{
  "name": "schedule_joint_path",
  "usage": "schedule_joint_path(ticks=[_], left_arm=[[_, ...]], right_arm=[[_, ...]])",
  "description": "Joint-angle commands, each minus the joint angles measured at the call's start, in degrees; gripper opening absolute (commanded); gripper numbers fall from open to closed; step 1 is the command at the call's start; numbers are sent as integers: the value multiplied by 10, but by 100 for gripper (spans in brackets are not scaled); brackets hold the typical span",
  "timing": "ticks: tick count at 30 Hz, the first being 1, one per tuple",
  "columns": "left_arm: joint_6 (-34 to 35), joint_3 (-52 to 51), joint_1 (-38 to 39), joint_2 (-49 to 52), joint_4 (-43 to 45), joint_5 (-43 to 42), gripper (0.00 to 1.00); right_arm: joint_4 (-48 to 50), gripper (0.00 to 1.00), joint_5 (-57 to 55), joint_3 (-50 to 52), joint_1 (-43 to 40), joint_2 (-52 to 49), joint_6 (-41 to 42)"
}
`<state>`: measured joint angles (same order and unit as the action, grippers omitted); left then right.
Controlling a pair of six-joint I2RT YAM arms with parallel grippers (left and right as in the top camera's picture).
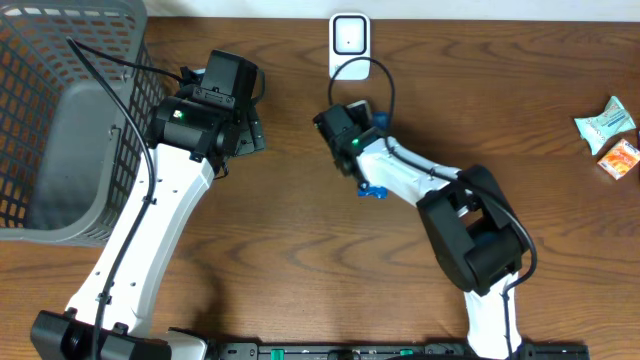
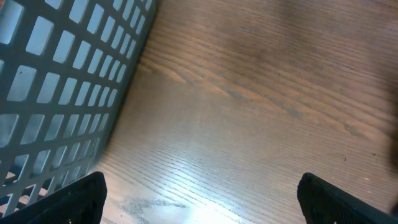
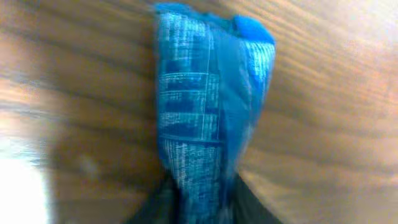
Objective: Scan the item barcode
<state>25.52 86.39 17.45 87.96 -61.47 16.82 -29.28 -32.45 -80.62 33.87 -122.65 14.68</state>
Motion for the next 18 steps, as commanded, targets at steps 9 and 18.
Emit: schedule_joint_path(ticks=[9, 18], left_arm=[[5, 1, -1, 1, -2, 4, 98], [5, 1, -1, 1, -2, 4, 98]], right_arm=[[-3, 1, 219, -5, -58, 48, 47], [69, 1, 672, -5, -172, 92, 82]])
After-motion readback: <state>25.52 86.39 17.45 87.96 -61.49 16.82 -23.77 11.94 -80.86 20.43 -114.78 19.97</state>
